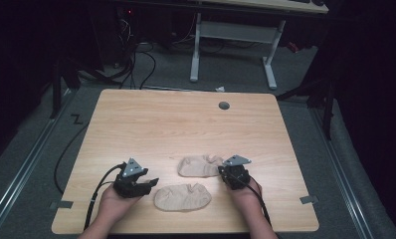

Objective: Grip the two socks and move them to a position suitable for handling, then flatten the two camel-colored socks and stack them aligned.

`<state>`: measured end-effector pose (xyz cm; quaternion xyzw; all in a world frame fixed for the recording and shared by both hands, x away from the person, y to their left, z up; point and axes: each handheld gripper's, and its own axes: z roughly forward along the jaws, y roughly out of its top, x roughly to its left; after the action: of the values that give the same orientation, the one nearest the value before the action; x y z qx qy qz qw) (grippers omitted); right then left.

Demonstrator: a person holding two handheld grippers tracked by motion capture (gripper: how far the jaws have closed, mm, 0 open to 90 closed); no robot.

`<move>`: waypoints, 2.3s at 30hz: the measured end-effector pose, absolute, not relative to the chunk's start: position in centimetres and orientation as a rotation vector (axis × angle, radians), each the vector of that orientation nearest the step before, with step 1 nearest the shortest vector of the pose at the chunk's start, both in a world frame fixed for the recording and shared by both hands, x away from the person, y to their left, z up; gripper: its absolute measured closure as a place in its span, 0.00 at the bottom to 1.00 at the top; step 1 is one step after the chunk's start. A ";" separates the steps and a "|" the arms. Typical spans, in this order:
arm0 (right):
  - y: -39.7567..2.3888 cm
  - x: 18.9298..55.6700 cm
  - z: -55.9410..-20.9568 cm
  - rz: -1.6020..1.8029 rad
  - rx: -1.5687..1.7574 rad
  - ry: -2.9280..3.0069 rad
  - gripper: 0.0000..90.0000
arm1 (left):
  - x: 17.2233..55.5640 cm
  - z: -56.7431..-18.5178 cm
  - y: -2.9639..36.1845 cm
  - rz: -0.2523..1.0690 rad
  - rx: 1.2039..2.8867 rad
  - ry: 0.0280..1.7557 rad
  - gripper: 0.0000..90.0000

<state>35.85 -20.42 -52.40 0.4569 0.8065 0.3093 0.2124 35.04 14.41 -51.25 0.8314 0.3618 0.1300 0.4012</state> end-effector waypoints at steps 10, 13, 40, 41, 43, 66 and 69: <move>-16.6 36.2 -52.4 0.875 1.160 2.318 1.00 | 35.2 -51.6 14.7 0.323 2.077 0.937 0.47; -15.7 36.4 -52.4 0.881 1.137 2.331 0.99 | 35.2 -51.6 14.7 0.327 2.072 0.940 0.47; -18.1 38.8 -53.0 1.026 1.324 2.251 0.72 | 38.5 -53.2 11.5 0.304 2.074 1.006 0.65; -18.0 38.8 -53.0 1.025 1.321 2.243 0.77 | 38.5 -53.2 11.6 0.299 2.065 1.012 0.68; -17.9 38.8 -52.9 1.018 1.308 2.261 0.87 | 38.5 -53.3 11.8 0.300 2.052 1.019 0.74; -17.7 35.8 -49.9 1.057 1.130 2.201 0.94 | 36.6 -50.9 12.1 0.368 1.991 0.899 0.96; -17.6 35.4 -49.5 1.060 1.109 2.188 0.94 | 36.2 -50.5 12.3 0.374 1.986 0.893 0.96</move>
<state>35.39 -17.64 -49.48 0.4036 0.7963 0.3858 0.2328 36.16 12.28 -50.54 0.8031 0.3610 0.1512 0.4492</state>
